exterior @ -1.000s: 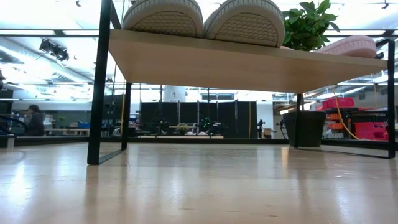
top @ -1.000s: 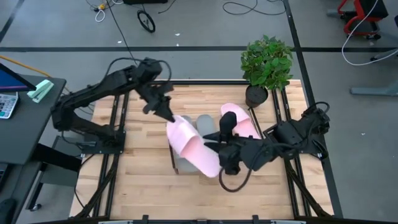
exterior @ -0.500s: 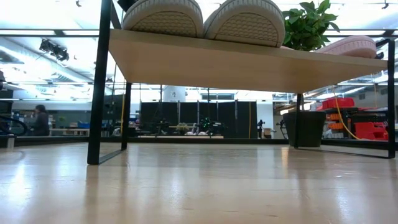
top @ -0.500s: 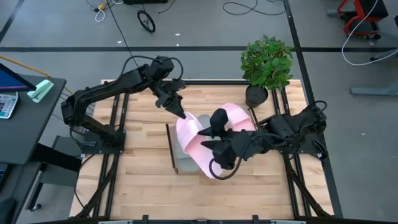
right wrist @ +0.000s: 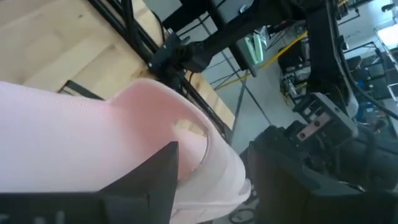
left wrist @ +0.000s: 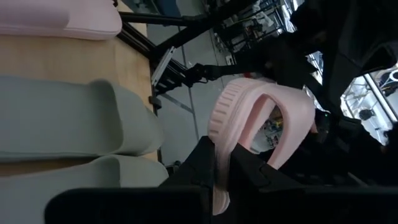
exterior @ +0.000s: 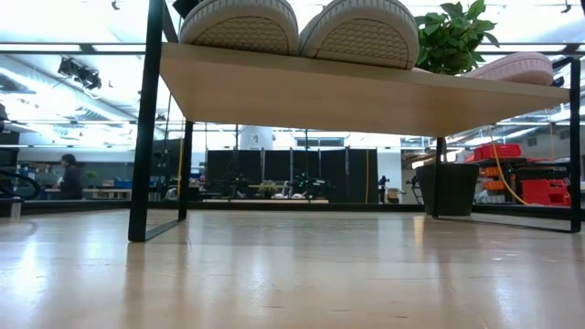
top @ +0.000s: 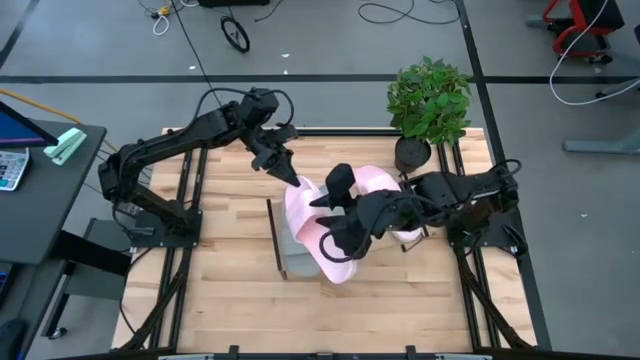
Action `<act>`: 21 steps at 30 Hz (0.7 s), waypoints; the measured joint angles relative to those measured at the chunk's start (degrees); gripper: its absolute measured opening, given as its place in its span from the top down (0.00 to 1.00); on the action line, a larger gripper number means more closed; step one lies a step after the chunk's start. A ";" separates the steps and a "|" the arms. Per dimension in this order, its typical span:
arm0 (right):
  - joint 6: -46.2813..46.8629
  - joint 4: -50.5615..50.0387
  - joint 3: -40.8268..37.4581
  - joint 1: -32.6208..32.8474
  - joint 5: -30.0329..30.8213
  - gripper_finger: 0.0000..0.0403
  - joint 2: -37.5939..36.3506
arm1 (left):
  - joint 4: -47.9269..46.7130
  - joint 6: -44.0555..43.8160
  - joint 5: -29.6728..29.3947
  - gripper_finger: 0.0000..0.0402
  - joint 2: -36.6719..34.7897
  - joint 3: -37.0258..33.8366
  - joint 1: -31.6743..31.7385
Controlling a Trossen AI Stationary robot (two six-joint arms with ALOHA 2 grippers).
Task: Pick and place slides into the shelf
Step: Put the pink slide on the shelf
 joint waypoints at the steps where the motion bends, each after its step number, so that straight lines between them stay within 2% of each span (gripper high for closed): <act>1: 0.02 0.28 -0.02 -0.36 -0.72 0.51 0.03 | 0.00 0.02 -0.09 0.94 0.00 0.00 0.00; 4: 1.64 1.26 0.00 -1.44 -1.83 0.52 0.03 | 0.78 0.00 -0.72 0.94 0.00 -0.02 -0.15; 9: 11.90 1.40 0.04 -3.04 -2.34 0.56 0.02 | 1.76 -0.04 -1.30 0.94 0.02 -0.04 -0.15; 13: 16.33 1.12 0.07 -3.65 -4.68 0.62 0.01 | 2.12 -0.02 -1.36 0.94 0.04 -0.04 -0.23; 21: 22.85 -2.32 0.07 -3.74 -4.88 0.73 0.01 | 2.16 0.46 -1.32 0.94 0.04 -0.04 -0.26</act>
